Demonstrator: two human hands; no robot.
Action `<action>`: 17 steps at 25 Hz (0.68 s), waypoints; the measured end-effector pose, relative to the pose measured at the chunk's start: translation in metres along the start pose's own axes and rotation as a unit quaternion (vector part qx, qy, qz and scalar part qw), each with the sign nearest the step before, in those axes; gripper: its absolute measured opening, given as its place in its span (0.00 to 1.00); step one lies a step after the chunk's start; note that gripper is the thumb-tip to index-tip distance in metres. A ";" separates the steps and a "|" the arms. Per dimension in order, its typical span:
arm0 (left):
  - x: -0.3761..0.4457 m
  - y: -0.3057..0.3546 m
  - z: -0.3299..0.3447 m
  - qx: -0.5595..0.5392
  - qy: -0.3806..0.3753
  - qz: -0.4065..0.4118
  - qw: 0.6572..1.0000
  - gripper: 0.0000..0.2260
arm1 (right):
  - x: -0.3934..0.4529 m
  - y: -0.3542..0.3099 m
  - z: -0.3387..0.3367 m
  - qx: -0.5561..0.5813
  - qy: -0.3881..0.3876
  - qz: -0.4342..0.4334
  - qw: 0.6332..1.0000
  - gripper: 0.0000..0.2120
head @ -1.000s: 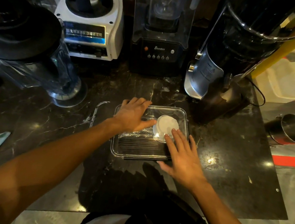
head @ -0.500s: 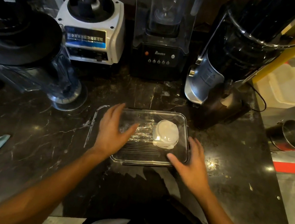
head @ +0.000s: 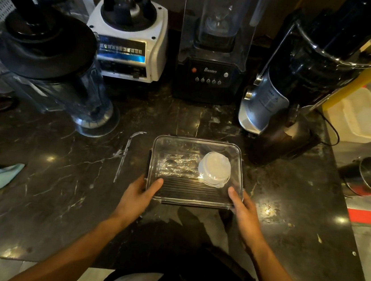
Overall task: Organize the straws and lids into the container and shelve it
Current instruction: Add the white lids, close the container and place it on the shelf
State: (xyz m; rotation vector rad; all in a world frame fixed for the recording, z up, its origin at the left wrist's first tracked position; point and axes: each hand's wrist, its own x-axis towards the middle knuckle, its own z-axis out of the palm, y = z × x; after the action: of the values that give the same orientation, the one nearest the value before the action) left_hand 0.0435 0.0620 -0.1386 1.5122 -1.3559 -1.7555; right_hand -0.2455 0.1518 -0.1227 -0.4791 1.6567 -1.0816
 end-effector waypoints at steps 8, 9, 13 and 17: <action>0.005 0.005 -0.006 -0.030 -0.023 -0.015 0.999 0.23 | -0.012 0.002 0.019 0.003 0.029 -0.002 1.000 0.31; 0.004 0.006 -0.007 -0.023 -0.026 -0.015 0.999 0.24 | -0.014 0.001 0.021 0.005 0.034 -0.003 0.999 0.30; 0.006 0.021 -0.013 0.008 -0.020 -0.002 1.000 0.23 | -0.020 -0.006 0.026 0.012 0.056 -0.028 0.998 0.26; -0.003 0.038 -0.016 -0.031 -0.023 0.025 0.999 0.29 | -0.031 -0.023 0.030 0.026 0.079 -0.071 0.994 0.12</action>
State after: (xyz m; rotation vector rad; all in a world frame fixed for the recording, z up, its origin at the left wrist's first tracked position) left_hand 0.0492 0.0429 -0.1031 1.4005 -1.3371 -1.7959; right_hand -0.2114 0.1515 -0.0880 -0.4957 1.7478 -1.2923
